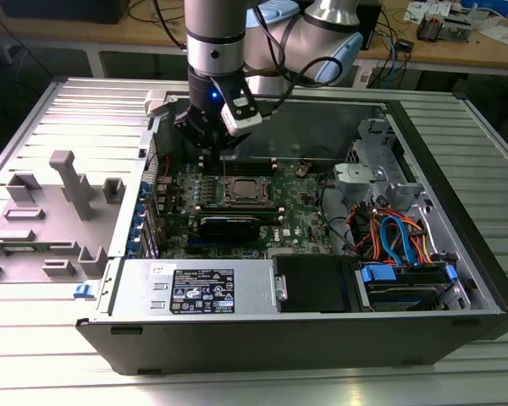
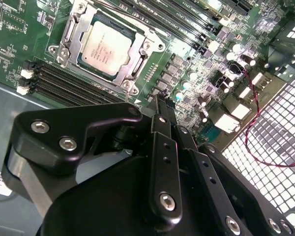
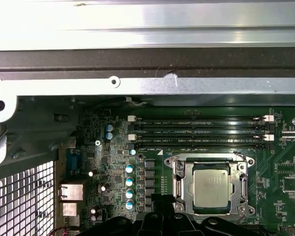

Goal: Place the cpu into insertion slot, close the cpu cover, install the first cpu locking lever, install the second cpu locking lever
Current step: 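Install the first cpu locking lever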

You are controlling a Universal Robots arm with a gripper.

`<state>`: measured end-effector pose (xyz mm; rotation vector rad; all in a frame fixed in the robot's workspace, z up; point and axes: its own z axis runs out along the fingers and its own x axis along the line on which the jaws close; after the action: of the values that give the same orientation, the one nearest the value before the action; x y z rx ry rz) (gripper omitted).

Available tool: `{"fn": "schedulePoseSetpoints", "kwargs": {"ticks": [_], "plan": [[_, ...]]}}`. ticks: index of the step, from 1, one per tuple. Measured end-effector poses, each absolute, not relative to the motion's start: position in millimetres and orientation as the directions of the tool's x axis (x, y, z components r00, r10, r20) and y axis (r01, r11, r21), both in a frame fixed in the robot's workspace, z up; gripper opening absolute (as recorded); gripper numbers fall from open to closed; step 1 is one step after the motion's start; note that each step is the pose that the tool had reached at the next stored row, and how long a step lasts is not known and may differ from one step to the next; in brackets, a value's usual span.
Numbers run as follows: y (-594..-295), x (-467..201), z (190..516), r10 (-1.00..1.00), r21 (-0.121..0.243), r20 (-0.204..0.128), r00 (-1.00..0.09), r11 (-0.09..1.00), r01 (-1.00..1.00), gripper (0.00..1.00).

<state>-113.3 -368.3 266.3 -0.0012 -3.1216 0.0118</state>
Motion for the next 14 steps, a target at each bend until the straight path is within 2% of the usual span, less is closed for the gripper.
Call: {"fn": "schedulePoseSetpoints", "kwargs": {"ticks": [14], "plan": [[-349, -113, 266, -0.009, -0.008, 0.015, -1.0, 1.0, -0.009, 0.11]]}}
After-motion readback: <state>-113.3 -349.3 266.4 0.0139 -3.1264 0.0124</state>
